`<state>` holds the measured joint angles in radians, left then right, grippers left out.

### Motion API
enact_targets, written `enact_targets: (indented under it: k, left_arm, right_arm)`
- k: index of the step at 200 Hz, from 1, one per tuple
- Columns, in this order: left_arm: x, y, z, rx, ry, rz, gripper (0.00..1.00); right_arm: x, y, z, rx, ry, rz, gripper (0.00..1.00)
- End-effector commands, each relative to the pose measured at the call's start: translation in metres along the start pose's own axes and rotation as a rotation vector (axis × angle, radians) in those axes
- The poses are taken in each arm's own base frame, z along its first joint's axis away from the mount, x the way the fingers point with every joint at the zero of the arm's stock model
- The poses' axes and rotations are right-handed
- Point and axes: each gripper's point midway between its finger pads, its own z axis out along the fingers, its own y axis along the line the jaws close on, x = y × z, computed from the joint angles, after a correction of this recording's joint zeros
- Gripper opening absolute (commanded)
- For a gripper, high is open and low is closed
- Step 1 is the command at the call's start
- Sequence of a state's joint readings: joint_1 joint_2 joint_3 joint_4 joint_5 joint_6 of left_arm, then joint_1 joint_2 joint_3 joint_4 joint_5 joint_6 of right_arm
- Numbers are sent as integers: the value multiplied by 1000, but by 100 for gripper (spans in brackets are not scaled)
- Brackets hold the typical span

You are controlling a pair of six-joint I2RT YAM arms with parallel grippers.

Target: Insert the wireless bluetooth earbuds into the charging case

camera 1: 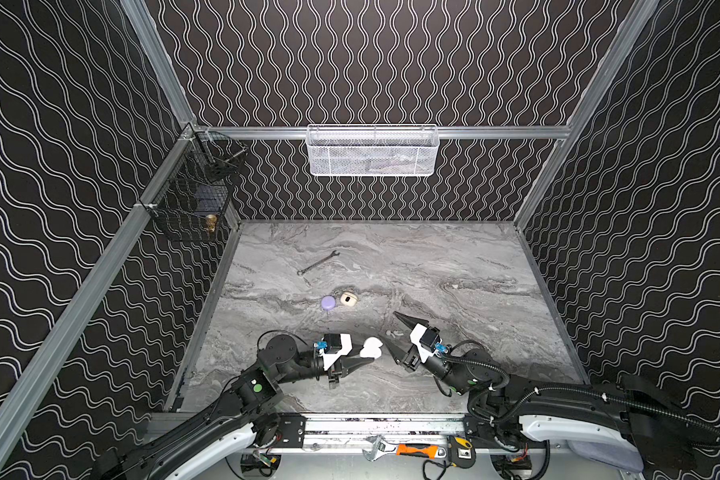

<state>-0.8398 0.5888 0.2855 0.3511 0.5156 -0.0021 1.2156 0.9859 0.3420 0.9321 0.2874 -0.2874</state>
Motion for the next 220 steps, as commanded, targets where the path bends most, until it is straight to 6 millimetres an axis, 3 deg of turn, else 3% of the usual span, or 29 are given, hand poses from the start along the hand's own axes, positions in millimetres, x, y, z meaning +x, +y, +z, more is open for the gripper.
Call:
enact_targets:
  k: [1,46,71,85,102,117,149,176,197,220]
  left_arm:
    - [-13,22,2,-116,-76,-64,0]
    - [-25,66,-2,-310,-216,-114,0]
    - [-41,115,-6,-393,-263,-189,0]
    - [-44,144,-18,-369,-323,-268,0]
    - [-54,147,-24,-178,-363,-320,0]
    - [-46,144,-25,-89,-355,-351,0]
    - [-10,151,-24,-152,-285,-363,0]
    - [3,150,-30,-229,-226,-334,0]
    - [17,152,-43,-362,-150,-276,0]
    - [37,155,-66,-539,-93,-240,0]
  right_arm:
    - [-10,-16,1,83,3,83,64]
    - [-2,-76,-11,379,114,216,62]
    - [27,-115,-25,538,245,316,63]
    - [51,-123,-32,578,335,357,63]
    - [81,-123,-42,606,425,403,62]
    - [104,-113,-46,577,484,439,62]
    - [136,-99,-33,539,617,464,57]
    - [164,-87,-14,525,777,509,48]
    - [182,-78,-8,505,885,540,43]
    - [207,-70,-16,500,1001,549,40]
